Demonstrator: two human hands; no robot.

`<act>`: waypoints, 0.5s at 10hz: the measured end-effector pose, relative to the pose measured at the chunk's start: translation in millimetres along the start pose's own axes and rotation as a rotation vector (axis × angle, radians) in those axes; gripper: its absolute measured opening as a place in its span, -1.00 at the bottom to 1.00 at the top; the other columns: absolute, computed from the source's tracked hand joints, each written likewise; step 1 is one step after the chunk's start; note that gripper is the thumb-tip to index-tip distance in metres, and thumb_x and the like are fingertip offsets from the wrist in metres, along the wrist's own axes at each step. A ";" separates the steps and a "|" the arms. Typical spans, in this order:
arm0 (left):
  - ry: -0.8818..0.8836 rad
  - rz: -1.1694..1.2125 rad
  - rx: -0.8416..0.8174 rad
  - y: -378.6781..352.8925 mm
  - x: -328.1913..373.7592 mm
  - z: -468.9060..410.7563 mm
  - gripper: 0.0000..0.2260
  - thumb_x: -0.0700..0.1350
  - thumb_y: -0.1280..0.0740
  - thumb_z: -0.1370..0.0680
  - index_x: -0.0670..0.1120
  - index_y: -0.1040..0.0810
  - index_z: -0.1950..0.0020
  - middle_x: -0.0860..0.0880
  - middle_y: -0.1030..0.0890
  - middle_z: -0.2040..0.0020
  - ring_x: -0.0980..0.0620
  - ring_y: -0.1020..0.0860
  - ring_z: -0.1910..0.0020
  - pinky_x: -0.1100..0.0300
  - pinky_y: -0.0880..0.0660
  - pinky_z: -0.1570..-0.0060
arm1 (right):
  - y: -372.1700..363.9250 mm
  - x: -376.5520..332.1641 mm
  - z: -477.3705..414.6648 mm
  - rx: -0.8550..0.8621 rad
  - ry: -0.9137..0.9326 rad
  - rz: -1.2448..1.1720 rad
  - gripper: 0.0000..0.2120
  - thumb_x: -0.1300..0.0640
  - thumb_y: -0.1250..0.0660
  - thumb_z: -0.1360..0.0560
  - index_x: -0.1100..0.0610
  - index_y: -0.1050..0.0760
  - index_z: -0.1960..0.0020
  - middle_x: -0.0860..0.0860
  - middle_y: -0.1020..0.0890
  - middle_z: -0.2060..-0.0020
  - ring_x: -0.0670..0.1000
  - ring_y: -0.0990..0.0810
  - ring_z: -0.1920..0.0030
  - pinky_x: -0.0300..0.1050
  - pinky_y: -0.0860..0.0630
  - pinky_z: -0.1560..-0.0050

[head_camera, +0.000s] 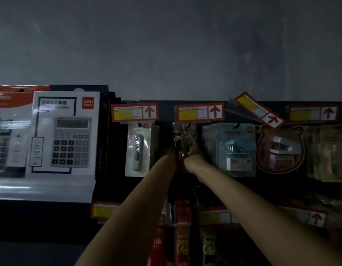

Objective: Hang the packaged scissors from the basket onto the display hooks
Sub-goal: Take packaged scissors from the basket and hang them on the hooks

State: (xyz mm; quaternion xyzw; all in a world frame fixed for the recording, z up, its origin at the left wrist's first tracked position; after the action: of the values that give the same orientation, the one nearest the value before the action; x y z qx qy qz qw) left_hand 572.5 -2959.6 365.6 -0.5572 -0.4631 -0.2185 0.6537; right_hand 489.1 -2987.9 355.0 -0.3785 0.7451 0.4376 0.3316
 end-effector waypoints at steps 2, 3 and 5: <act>-0.022 -0.309 -0.268 7.2 -2.2 -40.4 -0.63 -0.19 -0.12 -0.72 -0.29 -0.36 -0.51 -0.11 -0.52 -0.27 0.11 -0.44 0.27 0.32 -0.43 0.40 | -9.2 18.0 -24.1 -0.071 0.004 0.068 -0.38 -0.10 -0.23 -0.65 -0.10 -0.09 -0.64 0.13 -0.31 -0.56 0.17 -0.39 -0.46 0.09 -0.33 -0.48; -0.058 -0.422 -0.238 -7.9 -18.6 -58.9 -0.67 -0.11 -0.18 -0.71 -0.21 -0.45 -0.43 -0.09 -0.54 -0.08 0.05 -0.54 0.14 0.27 -0.54 0.21 | -13.3 21.4 -27.3 -0.107 -0.013 -0.016 -0.33 -0.17 -0.23 -0.63 -0.08 -0.06 -0.65 0.10 -0.27 -0.57 0.17 -0.35 -0.49 0.05 -0.28 -0.50; -0.251 -0.865 -0.092 7.3 -7.6 -48.4 -0.60 0.12 -0.21 -0.68 -0.13 -0.49 -0.37 -0.19 -0.49 -0.39 -0.18 -0.50 -0.30 0.09 -0.36 -0.38 | -17.4 23.3 -37.0 -0.014 -0.115 -0.275 -0.50 -0.09 -0.14 -0.69 0.03 -0.28 -0.58 0.15 -0.40 -0.48 0.17 -0.43 -0.41 0.02 -0.33 -0.43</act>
State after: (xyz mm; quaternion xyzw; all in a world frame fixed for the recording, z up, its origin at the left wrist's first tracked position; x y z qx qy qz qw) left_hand 592.3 -3004.3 357.7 -0.3630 -0.7190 -0.4226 0.4156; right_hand 486.5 -3033.4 343.5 -0.4536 0.6631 0.4141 0.4278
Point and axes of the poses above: each hand's wrist, its own z-axis away from the middle knuckle, its own y-axis out of the back of the hand, x = y × z, the point moved 5 cm from there along -z, towards the middle knuckle
